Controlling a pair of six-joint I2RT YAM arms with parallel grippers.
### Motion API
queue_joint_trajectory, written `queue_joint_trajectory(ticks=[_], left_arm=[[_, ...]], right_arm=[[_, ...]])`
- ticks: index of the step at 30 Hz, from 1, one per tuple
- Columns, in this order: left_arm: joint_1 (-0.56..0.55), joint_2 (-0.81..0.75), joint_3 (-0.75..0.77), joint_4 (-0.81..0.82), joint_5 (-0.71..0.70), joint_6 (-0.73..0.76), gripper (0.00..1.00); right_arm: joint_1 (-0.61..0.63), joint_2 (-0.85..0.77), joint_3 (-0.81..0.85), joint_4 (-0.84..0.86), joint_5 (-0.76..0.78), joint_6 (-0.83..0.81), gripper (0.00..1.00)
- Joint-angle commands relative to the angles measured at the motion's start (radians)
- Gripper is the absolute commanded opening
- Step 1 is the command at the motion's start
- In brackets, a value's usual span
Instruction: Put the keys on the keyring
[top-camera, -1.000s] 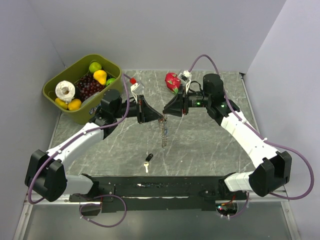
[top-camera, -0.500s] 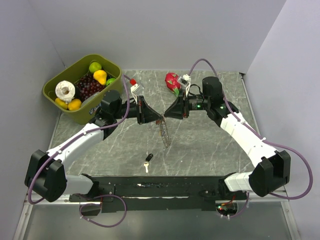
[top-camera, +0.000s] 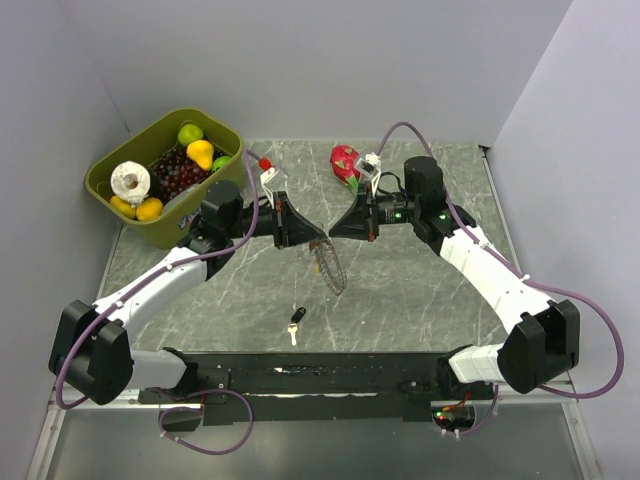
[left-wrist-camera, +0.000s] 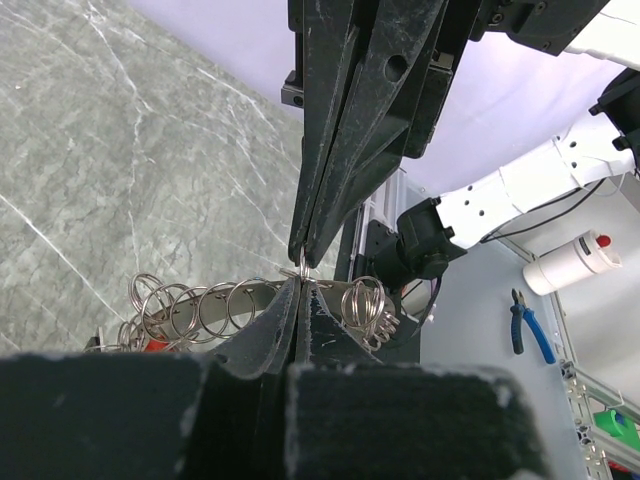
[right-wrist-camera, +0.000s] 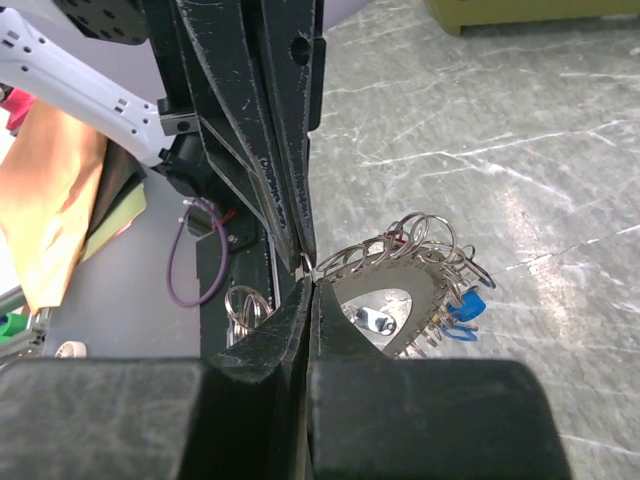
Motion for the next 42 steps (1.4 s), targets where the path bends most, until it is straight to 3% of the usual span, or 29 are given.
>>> queue_joint_trajectory(ticks=[1, 5, 8, 9, 15, 18, 22, 35, 42], left_arm=[[-0.004, -0.045, 0.005, 0.067, 0.01, -0.001, 0.01], [-0.004, -0.054, 0.008, 0.042, -0.002, 0.017, 0.02], [0.008, -0.064, 0.005, 0.057, -0.008, -0.001, 0.19], [0.014, -0.065, 0.004, 0.067, -0.007, -0.01, 0.31], [0.092, -0.076, -0.057, 0.272, 0.044, -0.162, 0.59], [0.117, -0.062, -0.087, 0.366, 0.095, -0.245, 0.6], [0.117, -0.048, -0.084, 0.375, 0.118, -0.25, 0.59], [0.073, -0.034, -0.033, 0.251, 0.099, -0.155, 0.5], [0.057, -0.016, -0.024, 0.277, 0.096, -0.162, 0.43]], right_arm=[[-0.005, -0.025, -0.007, 0.074, -0.042, 0.024, 0.0], [-0.003, -0.037, -0.013, 0.101, -0.054, 0.045, 0.0], [-0.005, -0.052, -0.036, 0.164, -0.065, 0.091, 0.0], [-0.005, -0.058, -0.041, 0.18, -0.068, 0.104, 0.0], [-0.003, -0.08, -0.075, 0.31, -0.089, 0.202, 0.0], [-0.005, -0.089, -0.081, 0.338, -0.091, 0.223, 0.0], [-0.005, -0.095, -0.085, 0.359, -0.092, 0.243, 0.0], [-0.003, -0.092, -0.082, 0.376, -0.088, 0.263, 0.0], [-0.003, -0.091, -0.082, 0.365, -0.085, 0.256, 0.0]])
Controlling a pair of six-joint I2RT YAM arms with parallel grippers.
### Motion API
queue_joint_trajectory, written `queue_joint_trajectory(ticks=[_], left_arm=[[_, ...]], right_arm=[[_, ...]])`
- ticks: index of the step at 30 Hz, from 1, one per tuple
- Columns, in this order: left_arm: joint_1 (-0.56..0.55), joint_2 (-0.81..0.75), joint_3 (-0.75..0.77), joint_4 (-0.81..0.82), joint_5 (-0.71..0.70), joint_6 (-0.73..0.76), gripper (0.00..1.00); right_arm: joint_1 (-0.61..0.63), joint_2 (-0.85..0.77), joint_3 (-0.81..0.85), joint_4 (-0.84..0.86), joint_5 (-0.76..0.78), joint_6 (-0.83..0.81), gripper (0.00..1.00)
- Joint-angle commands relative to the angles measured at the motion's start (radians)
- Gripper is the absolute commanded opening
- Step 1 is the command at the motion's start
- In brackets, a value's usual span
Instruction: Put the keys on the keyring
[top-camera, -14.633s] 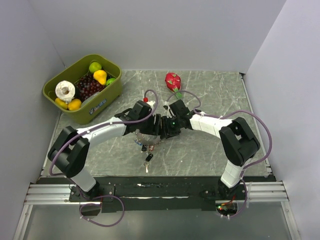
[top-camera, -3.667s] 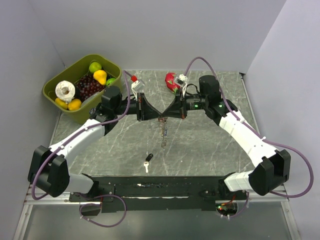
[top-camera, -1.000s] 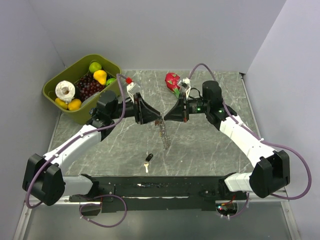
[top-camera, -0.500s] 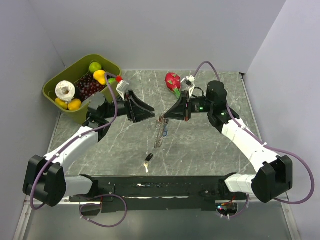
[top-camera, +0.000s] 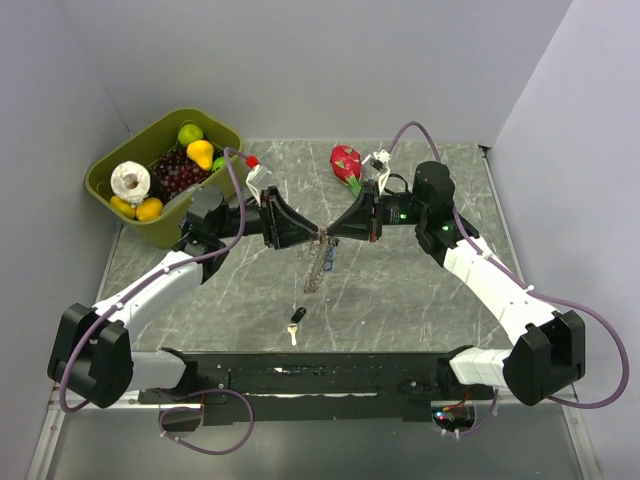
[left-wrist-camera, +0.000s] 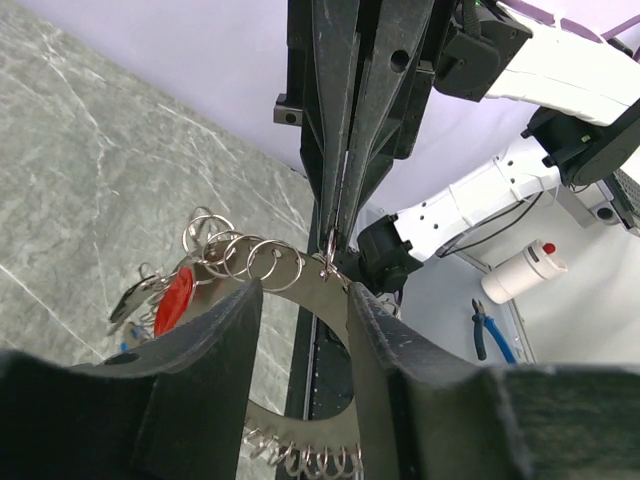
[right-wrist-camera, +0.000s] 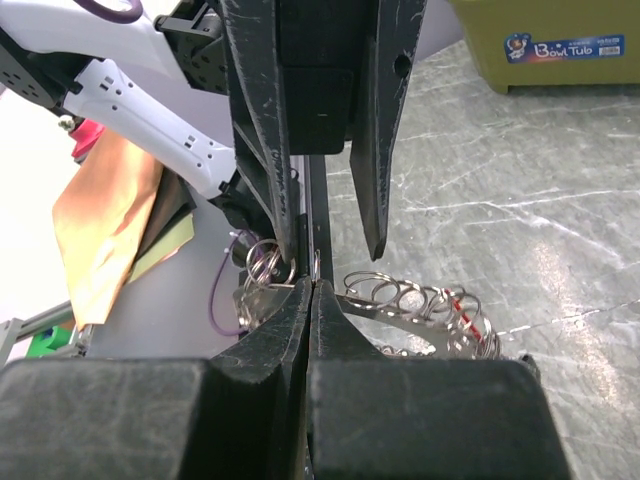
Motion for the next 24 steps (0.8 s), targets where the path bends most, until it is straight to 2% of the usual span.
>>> queue_joint_trajectory(ticks=[1, 11, 24], left_arm=[[-0.006, 0.003, 0.046, 0.031, 0.002, 0.015, 0.43], [-0.019, 0.019, 0.067, 0.008, 0.005, 0.022, 0.34], [-0.032, 0.031, 0.084, -0.017, 0.0, 0.036, 0.28]], right_arm=[[-0.004, -0.026, 0.01, 0.062, -0.017, 0.001, 0.0], [-0.004, -0.021, 0.006, 0.073, -0.015, 0.007, 0.0], [-0.003, -0.01, 0.01, 0.073, -0.02, 0.01, 0.0]])
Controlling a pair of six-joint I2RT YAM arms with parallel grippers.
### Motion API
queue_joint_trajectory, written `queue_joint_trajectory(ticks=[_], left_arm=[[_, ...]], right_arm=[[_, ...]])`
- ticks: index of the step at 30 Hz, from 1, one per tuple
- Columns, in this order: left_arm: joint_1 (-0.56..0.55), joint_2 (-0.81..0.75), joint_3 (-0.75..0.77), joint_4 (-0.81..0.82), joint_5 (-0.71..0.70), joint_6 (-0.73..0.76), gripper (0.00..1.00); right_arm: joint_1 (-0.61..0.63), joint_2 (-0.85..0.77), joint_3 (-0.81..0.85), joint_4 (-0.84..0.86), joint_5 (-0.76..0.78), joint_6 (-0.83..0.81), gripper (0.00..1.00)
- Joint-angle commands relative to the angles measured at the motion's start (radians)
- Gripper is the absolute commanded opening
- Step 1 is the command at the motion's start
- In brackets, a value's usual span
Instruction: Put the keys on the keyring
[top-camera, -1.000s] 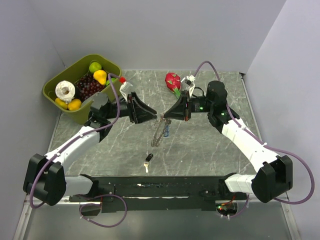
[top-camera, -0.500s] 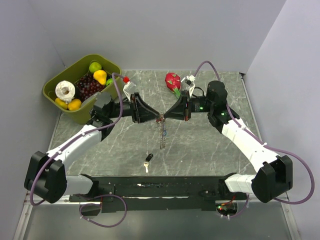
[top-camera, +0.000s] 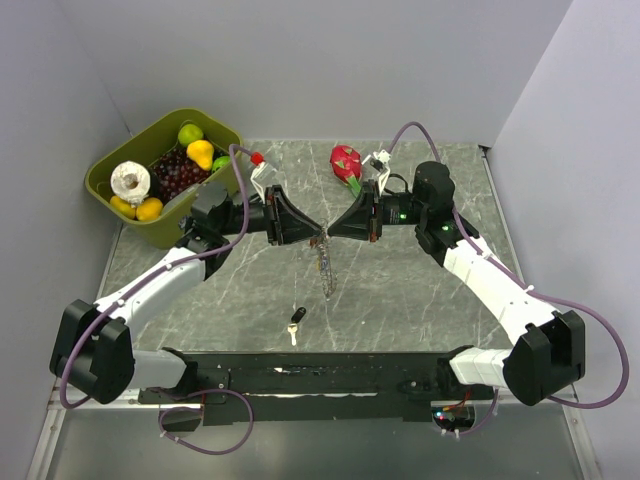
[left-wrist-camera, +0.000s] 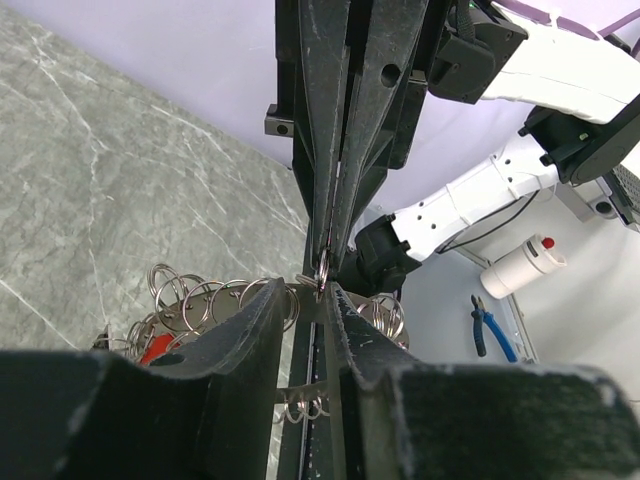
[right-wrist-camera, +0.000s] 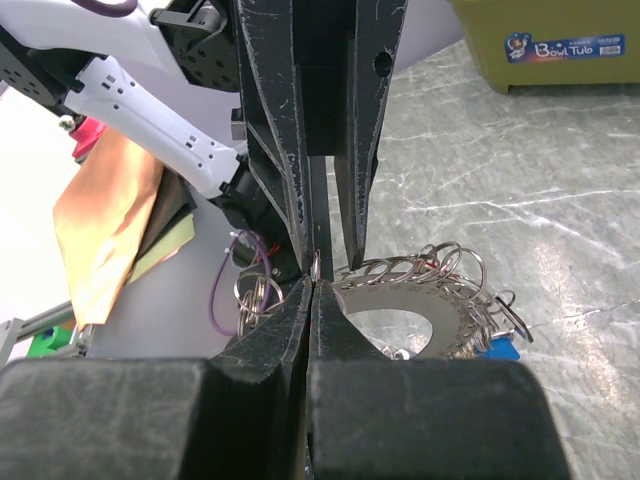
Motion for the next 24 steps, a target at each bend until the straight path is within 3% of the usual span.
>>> queue_joint_trajectory(ticks=[1, 8, 21, 24], left_arm=[[-0.007, 0.01, 0.045, 0.013, 0.002, 0.016, 0.28], [-0.01, 0.019, 0.06, -0.005, 0.01, 0.026, 0.18], [-0.025, 0.031, 0.068, -0.002, 0.035, 0.024, 0.2], [-0.028, 0.034, 0.071, -0.005, 0.039, 0.027, 0.07]], right_arm=[[-0.003, -0.007, 0.011, 0.074, -0.021, 0.009, 0.0], [-0.003, -0.006, 0.01, 0.078, -0.02, 0.01, 0.0], [-0.001, -0.001, 0.008, 0.071, -0.018, 0.003, 0.0], [-0.003, 0.0, 0.008, 0.068, -0.017, 0.001, 0.0]])
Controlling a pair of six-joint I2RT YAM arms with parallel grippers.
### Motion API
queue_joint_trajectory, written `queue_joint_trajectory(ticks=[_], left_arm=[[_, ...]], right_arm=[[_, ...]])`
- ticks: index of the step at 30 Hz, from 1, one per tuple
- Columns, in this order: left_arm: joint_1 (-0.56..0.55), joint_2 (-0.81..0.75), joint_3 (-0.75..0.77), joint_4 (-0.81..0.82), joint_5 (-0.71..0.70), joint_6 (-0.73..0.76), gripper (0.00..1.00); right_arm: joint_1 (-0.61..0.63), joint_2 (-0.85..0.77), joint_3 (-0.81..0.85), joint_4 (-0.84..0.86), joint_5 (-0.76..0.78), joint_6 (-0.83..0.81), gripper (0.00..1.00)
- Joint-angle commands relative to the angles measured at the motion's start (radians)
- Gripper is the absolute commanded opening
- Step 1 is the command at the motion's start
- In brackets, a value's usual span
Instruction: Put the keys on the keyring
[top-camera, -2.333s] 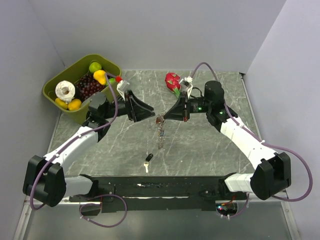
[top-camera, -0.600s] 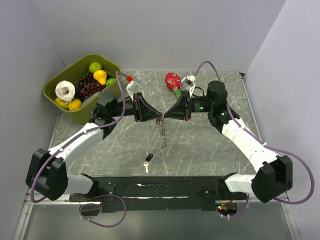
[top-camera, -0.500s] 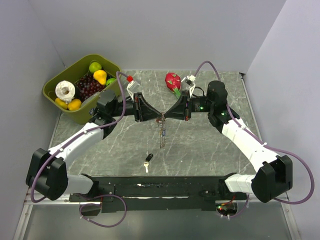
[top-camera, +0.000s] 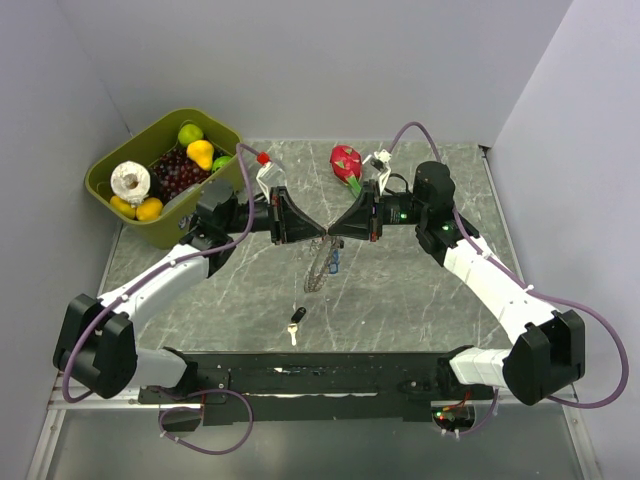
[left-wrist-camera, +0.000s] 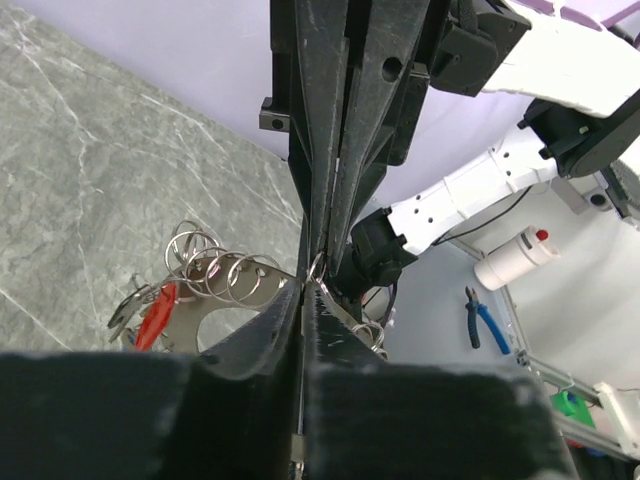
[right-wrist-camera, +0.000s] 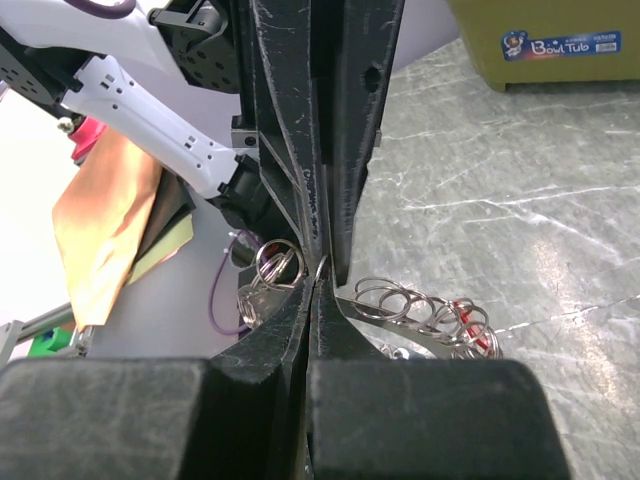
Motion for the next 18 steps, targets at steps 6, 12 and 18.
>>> queue_joint_trajectory(ticks=[6, 12, 18], left_arm=[[-0.014, -0.015, 0.038, 0.003, 0.006, 0.04, 0.01], [-0.014, -0.052, 0.031, -0.051, -0.048, 0.097, 0.01], [-0.014, -0.119, -0.014, -0.068, -0.157, 0.169, 0.01]], right_arm=[[-0.001, 0.0, 0.018, 0.048, -0.011, -0.015, 0.0], [-0.003, -0.038, -0.001, 0.066, 0.037, -0.021, 0.51], [-0.013, -0.132, -0.074, 0.169, 0.086, 0.016, 1.0]])
